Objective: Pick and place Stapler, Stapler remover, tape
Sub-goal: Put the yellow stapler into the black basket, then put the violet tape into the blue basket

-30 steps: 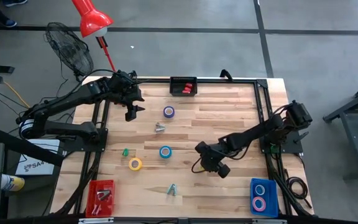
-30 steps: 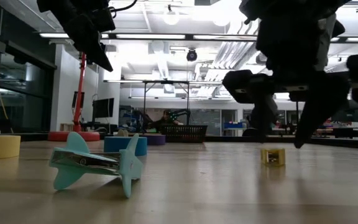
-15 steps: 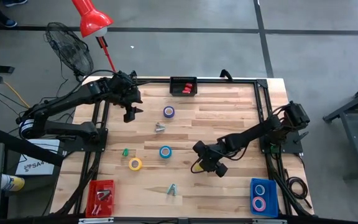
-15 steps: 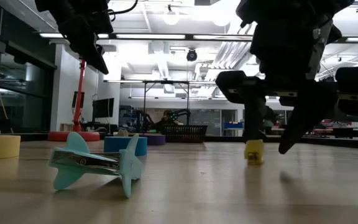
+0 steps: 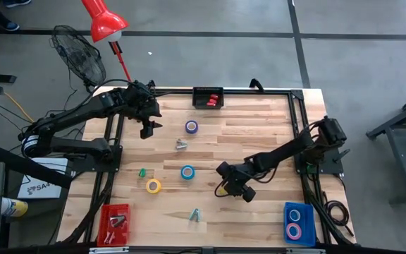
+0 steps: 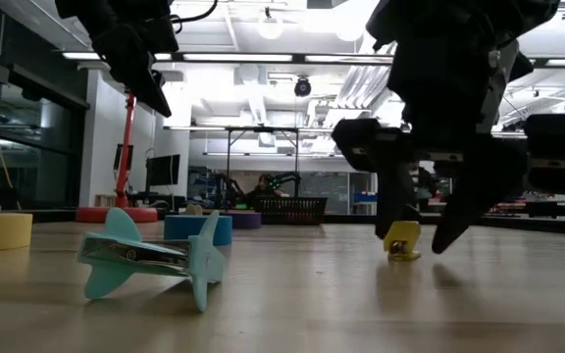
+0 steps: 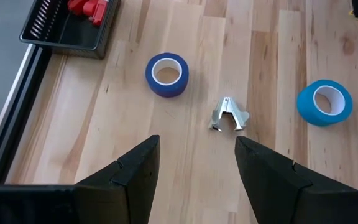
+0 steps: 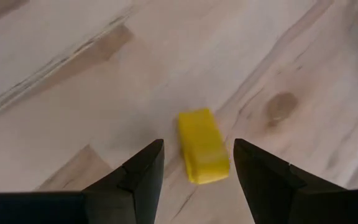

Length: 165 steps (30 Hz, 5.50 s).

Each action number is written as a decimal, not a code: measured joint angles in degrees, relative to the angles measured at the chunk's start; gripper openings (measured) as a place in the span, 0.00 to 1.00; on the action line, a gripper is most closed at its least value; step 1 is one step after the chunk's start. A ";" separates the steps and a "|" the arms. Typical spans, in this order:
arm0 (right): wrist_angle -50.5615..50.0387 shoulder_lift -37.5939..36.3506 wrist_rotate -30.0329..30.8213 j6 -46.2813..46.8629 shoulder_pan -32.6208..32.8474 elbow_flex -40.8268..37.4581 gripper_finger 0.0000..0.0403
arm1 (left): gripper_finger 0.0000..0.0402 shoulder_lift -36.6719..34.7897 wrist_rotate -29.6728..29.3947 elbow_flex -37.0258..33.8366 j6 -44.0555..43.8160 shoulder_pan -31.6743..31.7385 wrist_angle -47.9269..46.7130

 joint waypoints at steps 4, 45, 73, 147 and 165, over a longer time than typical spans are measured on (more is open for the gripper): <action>0.25 0.89 -0.57 0.32 -0.04 0.02 0.44 | 0.51 0.00 0.03 0.00 -0.27 0.00 -0.02; -6.87 -18.26 7.03 36.54 -25.87 -0.04 0.16 | 0.51 0.00 0.00 0.00 -0.22 0.00 2.96; 4.21 3.80 -10.14 31.67 -55.14 21.35 0.16 | 0.51 0.02 -8.23 0.02 -10.67 0.00 7.57; -42.90 2.81 -0.55 22.72 -64.28 39.76 0.36 | 0.51 33.49 -0.07 0.07 -44.96 -0.04 29.14; -42.81 2.81 -0.63 19.96 -64.65 39.76 0.36 | 0.51 39.23 -5.35 5.20 -47.29 -0.49 28.75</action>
